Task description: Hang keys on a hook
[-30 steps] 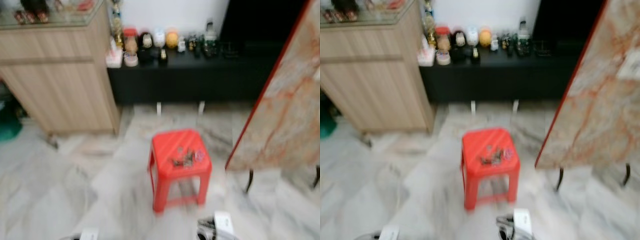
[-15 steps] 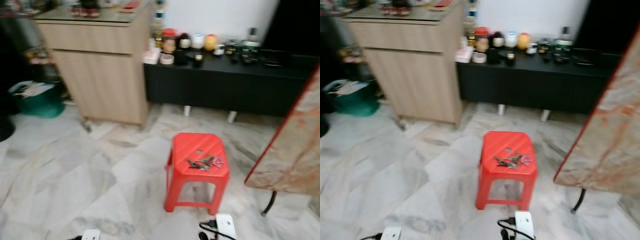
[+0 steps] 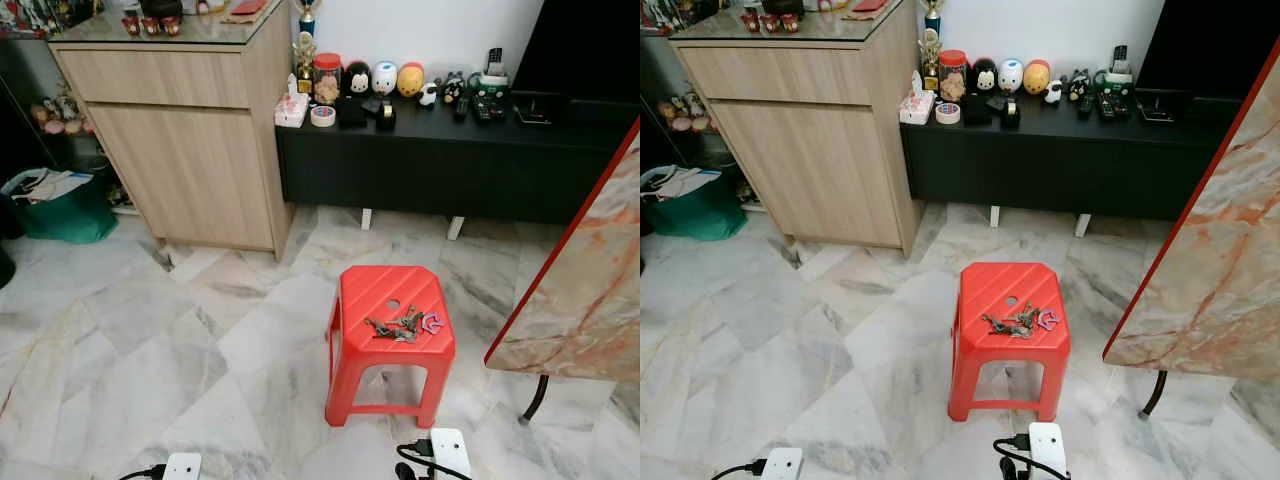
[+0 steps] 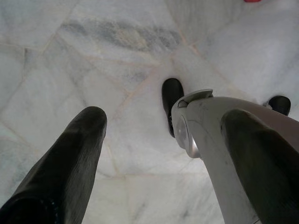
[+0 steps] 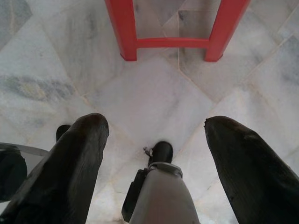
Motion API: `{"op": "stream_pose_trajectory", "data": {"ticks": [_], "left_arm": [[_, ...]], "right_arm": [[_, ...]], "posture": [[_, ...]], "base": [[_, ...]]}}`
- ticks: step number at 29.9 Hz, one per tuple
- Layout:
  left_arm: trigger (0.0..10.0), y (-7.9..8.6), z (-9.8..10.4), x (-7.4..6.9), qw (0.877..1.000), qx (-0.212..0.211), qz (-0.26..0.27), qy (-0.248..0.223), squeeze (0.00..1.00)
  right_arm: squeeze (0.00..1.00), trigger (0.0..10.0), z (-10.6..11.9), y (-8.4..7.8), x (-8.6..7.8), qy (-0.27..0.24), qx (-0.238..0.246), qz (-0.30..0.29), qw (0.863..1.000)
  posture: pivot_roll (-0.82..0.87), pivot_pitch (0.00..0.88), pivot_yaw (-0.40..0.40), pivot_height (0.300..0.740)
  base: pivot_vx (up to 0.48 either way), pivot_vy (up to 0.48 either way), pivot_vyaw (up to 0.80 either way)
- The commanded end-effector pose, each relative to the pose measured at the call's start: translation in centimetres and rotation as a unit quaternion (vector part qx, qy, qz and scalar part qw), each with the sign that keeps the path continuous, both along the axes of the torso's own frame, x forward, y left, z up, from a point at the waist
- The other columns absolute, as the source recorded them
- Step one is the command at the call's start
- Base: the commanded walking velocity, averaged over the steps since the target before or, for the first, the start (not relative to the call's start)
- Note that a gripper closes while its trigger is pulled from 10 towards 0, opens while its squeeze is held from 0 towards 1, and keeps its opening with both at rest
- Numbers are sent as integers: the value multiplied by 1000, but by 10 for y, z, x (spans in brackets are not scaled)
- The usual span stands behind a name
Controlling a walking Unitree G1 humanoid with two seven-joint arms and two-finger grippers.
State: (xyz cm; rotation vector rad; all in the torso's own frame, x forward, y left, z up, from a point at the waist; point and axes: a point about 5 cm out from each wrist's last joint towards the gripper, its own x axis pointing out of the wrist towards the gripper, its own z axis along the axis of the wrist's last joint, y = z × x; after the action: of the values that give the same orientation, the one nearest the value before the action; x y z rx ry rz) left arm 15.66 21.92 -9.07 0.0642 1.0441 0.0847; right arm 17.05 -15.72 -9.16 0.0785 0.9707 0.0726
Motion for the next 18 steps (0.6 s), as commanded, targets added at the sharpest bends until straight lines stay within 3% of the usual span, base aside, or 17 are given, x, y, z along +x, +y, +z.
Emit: {"op": "stream_pose_trajectory", "data": {"ticks": [1, 3, 11, 18], "left_arm": [[10000, 1, -3, -7, 1000, -5, 8, 12, 0], [10000, 1, -3, -7, 1000, -5, 9, 11, 0], [10000, 1, -2, -6, 1000, -6, 12, 9, 0], [10000, 1, -2, -6, 1000, -7, 15, 9, 0]], "right_arm": [[0, 10000, 0, -1, 0, -4, -6, 4, 1000], [0, 10000, 0, -1, 0, -2, -4, -2, 1000], [0, 10000, 0, -2, 0, -1, -3, -18, 1000], [0, 10000, 0, -2, 1, -1, -7, -12, 1000]], "posture": [[45, 23, -14, 740], [45, 23, -14, 740], [46, 39, -20, 740], [48, 43, -22, 740]], "base": [[0, 0, 800], [0, 0, 800], [0, 0, 0], [242, 0, 0]]}}
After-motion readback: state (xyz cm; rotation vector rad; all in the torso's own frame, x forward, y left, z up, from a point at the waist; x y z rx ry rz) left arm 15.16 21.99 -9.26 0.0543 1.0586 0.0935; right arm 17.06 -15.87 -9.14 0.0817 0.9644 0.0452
